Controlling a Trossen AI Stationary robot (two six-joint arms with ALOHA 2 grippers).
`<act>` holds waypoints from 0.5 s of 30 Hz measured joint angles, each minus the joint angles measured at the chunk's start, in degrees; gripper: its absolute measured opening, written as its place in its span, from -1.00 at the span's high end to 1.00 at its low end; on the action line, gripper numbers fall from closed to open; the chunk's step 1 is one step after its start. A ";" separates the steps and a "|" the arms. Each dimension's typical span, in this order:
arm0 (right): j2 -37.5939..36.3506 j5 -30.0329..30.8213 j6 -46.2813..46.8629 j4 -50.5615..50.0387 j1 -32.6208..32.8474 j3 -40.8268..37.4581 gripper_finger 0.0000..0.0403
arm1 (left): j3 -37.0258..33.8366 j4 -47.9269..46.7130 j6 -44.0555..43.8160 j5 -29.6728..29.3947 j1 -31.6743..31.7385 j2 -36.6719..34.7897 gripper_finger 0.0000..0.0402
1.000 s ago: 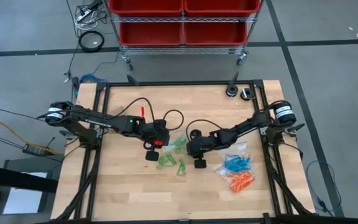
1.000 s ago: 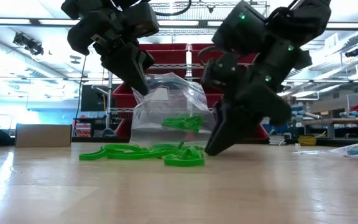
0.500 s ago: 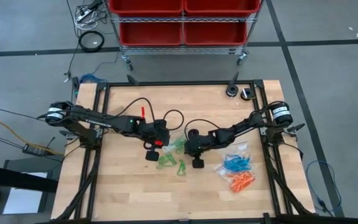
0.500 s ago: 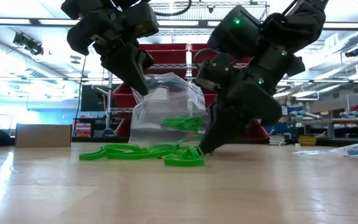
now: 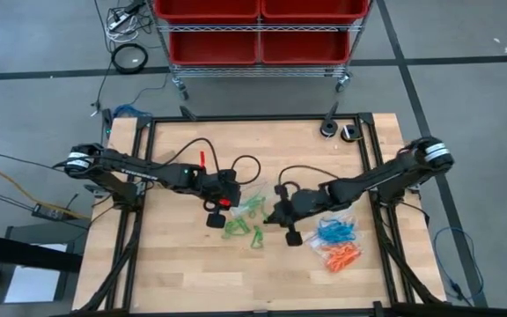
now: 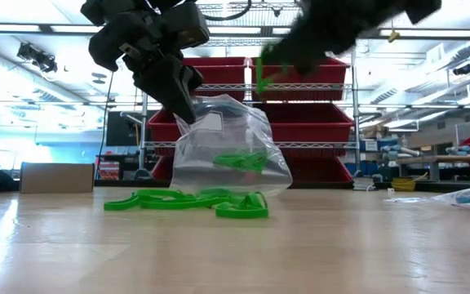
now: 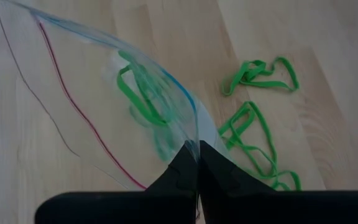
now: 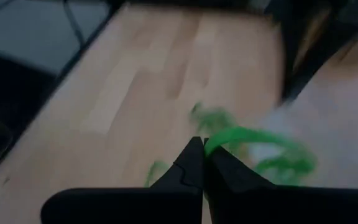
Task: Sort rubber bands
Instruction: Put the green rubber band into the transparent zip bag
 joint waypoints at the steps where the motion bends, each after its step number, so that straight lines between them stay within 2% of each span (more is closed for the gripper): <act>1: -0.96 0.60 -1.03 1.09 -0.39 0.01 1.00 | 0.00 0.13 -0.01 0.02 0.00 0.00 0.96; 5: -2.47 1.76 -4.15 6.67 -3.02 0.01 1.00 | 0.00 0.41 0.00 0.17 0.00 0.00 0.96; 7: -2.49 0.29 -4.38 8.69 -4.91 0.06 1.00 | 0.00 0.78 0.06 0.20 0.02 0.00 0.96; 15: 0.85 -1.94 -2.63 14.36 -10.52 0.04 1.00 | 0.00 1.09 0.27 0.55 0.00 0.00 0.96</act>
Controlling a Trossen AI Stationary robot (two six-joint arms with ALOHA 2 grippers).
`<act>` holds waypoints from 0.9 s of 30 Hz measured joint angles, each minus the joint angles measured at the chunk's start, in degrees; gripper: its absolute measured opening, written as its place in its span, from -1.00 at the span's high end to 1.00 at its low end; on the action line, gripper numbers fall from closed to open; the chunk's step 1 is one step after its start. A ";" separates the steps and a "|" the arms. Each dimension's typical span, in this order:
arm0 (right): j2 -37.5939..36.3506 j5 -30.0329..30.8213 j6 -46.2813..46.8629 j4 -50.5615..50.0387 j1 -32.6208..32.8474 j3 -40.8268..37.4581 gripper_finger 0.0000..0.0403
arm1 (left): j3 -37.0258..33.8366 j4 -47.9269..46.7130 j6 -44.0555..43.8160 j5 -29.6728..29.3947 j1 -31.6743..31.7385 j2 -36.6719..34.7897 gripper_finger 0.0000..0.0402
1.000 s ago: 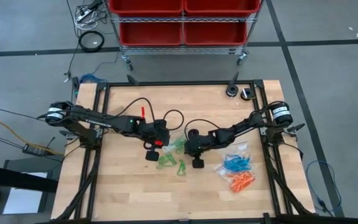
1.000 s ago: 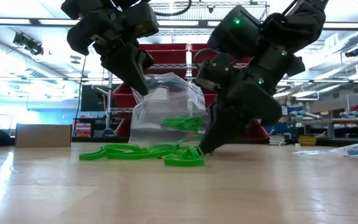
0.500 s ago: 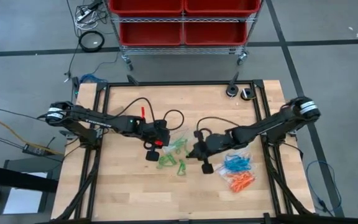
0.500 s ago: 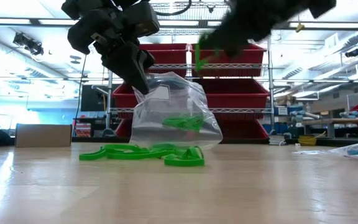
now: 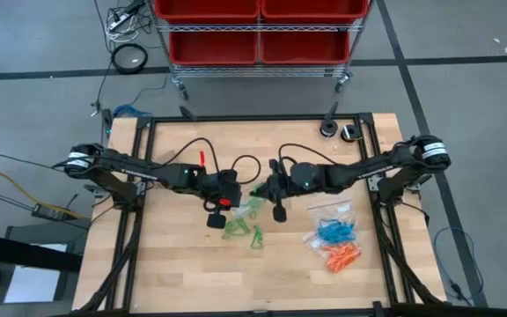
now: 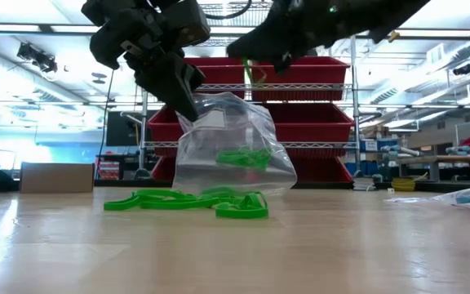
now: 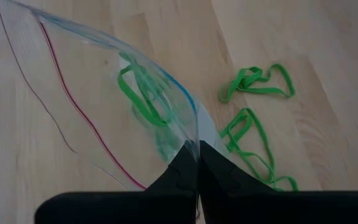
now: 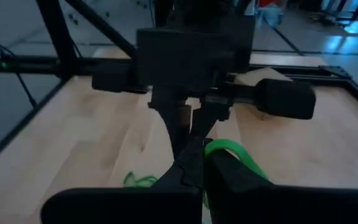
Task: Sort rubber bands
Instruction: Put the green rubber band into the transparent zip bag
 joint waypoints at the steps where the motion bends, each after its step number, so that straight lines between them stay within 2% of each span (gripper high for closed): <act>1: 0.30 -0.89 0.61 0.55 -0.52 0.00 1.00 | 0.00 0.03 0.02 0.00 0.00 0.00 0.96; 7: 0.95 -3.91 2.96 2.24 -2.22 0.00 1.00 | 0.00 0.04 0.08 -0.03 0.01 0.00 0.96; 27: 1.41 -3.11 14.44 2.93 -2.90 0.09 1.00 | 0.00 1.80 0.68 -0.22 0.00 0.00 0.96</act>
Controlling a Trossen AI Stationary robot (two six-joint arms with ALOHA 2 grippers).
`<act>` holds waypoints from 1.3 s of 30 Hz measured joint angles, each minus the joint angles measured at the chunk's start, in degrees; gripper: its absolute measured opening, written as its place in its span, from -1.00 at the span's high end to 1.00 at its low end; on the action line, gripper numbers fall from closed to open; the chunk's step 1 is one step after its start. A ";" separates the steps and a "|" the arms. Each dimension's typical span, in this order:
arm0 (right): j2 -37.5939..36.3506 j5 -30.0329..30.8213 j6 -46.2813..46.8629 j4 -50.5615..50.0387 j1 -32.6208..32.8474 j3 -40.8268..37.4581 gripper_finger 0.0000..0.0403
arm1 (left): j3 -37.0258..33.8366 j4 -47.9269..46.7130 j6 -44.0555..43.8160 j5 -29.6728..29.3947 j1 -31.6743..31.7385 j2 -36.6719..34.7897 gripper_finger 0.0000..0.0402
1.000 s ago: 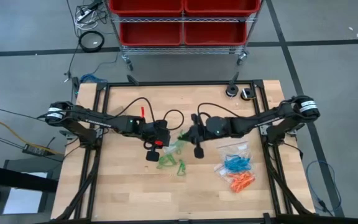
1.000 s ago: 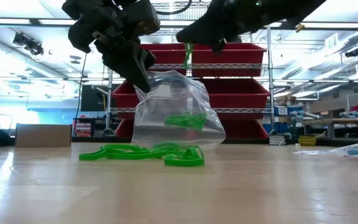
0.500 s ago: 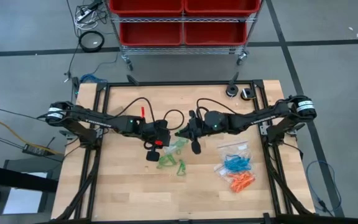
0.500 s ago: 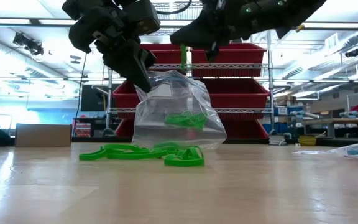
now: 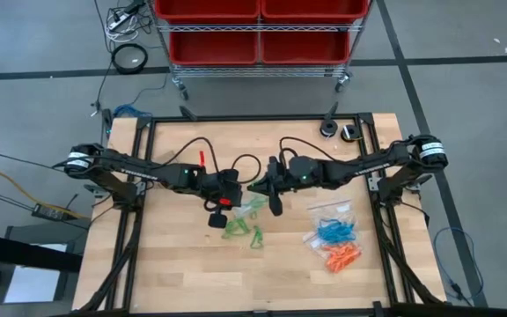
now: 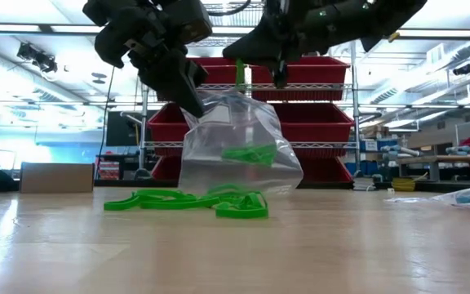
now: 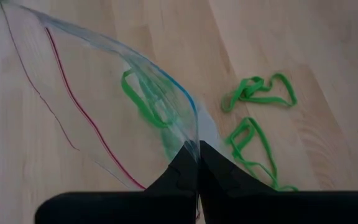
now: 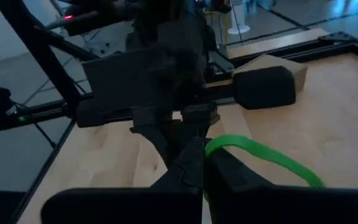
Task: Sort rubber bands
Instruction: Put the green rubber band into the transparent zip bag
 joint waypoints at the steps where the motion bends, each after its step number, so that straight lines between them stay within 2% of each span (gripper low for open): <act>1: 0.39 -0.02 0.57 0.09 -0.02 0.08 1.00 | 0.00 0.24 0.48 0.00 0.01 0.00 0.96; 11: 4.90 -0.77 3.32 -0.52 -0.19 1.55 1.00 | 0.00 0.40 1.08 -0.34 0.00 0.02 0.96; 30: 4.87 -2.94 8.90 -6.56 -0.13 1.94 1.00 | 0.00 0.31 6.39 -12.42 -3.02 0.02 0.96; 39: 4.87 -3.54 10.31 -5.91 -0.32 1.94 1.00 | 0.00 2.65 11.97 -13.73 -5.69 0.02 0.96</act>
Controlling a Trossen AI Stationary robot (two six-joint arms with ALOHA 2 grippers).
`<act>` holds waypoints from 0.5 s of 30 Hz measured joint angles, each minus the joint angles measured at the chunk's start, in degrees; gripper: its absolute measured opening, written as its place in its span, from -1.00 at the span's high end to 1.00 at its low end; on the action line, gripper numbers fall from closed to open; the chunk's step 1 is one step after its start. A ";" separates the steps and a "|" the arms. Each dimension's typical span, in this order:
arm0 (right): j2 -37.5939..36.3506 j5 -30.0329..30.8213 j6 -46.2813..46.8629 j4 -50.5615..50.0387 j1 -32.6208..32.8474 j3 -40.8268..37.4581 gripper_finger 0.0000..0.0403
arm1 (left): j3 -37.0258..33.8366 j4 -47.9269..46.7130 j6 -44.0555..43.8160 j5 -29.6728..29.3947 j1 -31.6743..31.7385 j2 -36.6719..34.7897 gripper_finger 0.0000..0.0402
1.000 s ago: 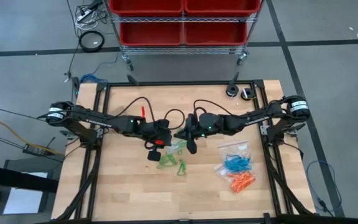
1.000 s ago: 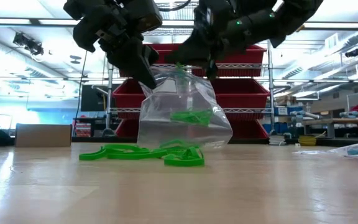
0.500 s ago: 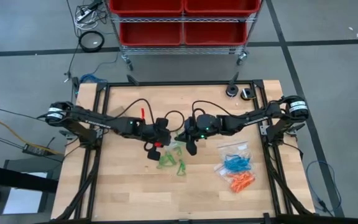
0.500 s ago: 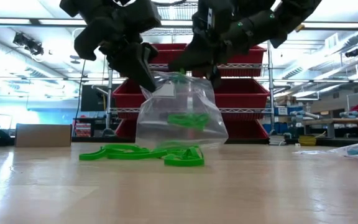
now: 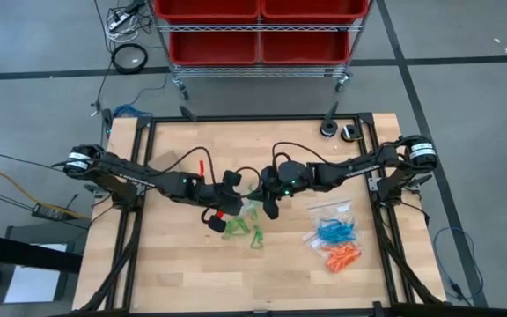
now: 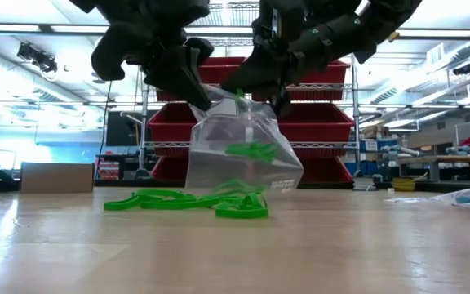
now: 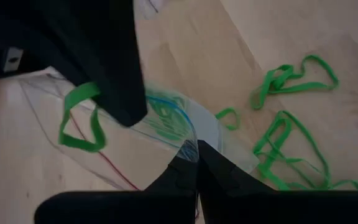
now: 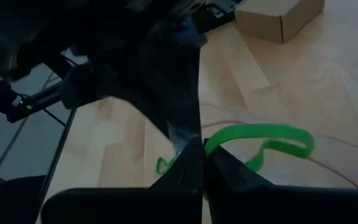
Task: Sort rubber bands
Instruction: Put the green rubber band into the transparent zip bag
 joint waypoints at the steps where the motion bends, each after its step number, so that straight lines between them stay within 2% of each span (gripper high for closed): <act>1: 0.00 0.02 0.00 0.36 -0.08 0.00 1.00 | 0.00 0.25 0.32 -0.03 -0.17 0.00 0.96; 12: 0.00 -1.09 -1.42 3.24 -1.57 0.00 1.00 | 0.02 -0.61 0.50 0.07 -0.30 0.00 0.96; 15: 0.00 -2.69 -3.26 -0.02 -2.49 1.41 1.00 | 0.00 -0.99 1.08 0.67 -0.30 0.00 0.96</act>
